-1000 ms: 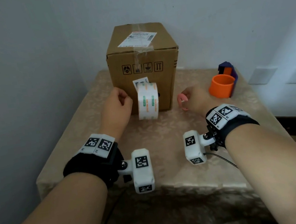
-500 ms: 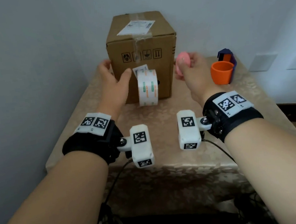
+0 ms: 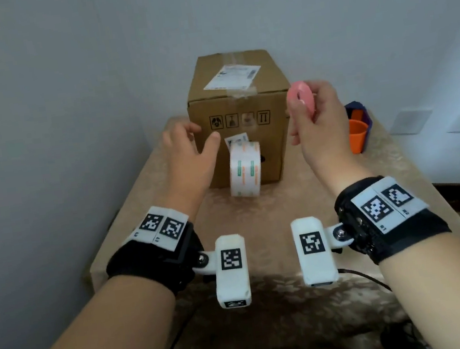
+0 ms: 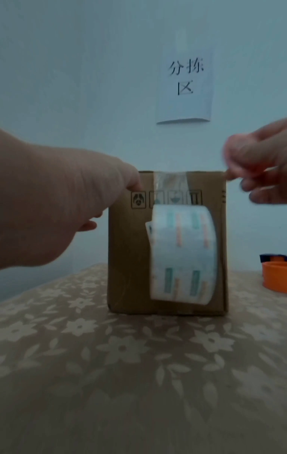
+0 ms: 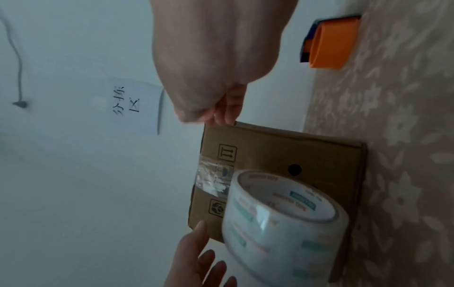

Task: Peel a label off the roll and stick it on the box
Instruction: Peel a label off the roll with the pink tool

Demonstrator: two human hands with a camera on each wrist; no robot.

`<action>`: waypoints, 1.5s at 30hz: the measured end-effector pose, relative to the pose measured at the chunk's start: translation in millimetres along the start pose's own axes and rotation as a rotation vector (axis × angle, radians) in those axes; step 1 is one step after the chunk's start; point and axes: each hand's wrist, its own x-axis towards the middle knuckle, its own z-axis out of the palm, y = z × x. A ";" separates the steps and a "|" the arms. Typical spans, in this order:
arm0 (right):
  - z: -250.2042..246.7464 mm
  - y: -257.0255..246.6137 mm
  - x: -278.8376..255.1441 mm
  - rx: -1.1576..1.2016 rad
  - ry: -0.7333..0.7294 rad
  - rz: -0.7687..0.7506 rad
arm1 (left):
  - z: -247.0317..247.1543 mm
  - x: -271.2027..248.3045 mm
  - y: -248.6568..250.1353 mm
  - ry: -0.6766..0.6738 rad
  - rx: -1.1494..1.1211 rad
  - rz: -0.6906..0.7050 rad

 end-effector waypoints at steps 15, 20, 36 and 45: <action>0.7 3.6 -0.4 -0.345 -0.362 -0.081 | 29.3 -3.6 14.2 -0.317 -0.317 -0.345; 3.5 2.2 -0.3 -0.450 -0.377 -0.164 | 32.4 -7.9 14.5 -0.239 -0.338 -0.330; 14.9 -21.4 17.0 -0.802 -0.552 -0.474 | 40.0 -1.5 9.9 -0.113 -0.411 -0.329; 25.6 -24.1 16.9 -0.919 -0.583 -0.549 | 37.9 -2.0 12.4 -0.136 -0.408 -0.343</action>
